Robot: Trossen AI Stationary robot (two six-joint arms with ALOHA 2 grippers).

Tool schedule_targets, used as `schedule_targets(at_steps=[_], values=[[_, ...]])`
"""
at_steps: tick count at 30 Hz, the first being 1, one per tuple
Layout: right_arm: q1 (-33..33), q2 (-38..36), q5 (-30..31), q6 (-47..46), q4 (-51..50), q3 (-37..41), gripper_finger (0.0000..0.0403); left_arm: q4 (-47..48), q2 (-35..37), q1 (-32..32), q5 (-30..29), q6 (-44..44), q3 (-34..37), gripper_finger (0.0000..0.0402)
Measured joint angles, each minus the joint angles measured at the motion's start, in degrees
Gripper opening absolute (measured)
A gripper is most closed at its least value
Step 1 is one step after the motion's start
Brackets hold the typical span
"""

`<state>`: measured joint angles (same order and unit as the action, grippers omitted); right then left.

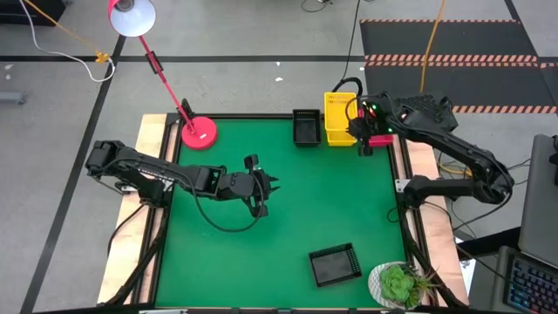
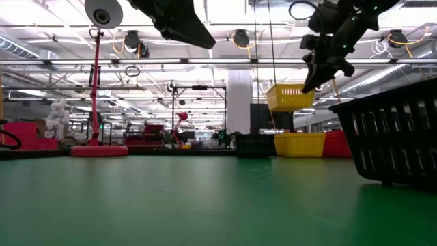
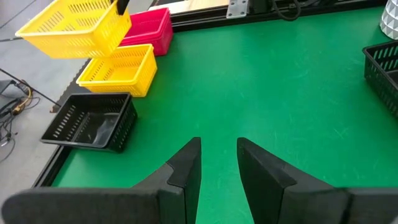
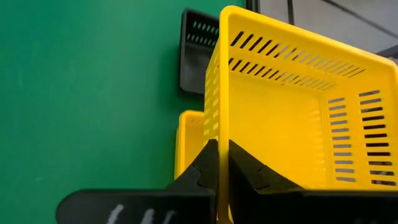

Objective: Stack baskets by color
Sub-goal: Stack the bottom yellow bin on the top stacked yellow bins

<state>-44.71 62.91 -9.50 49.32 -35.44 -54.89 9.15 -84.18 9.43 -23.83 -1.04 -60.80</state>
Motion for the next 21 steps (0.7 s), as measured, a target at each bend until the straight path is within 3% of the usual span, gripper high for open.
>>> schedule_targets(at_steps=[21], values=[[-6.2, 11.1, 0.3, 4.1, 0.5, 0.0, 0.0004, 0.0, 0.0, 0.0, 0.0, -0.3, 0.0, 0.0106]])
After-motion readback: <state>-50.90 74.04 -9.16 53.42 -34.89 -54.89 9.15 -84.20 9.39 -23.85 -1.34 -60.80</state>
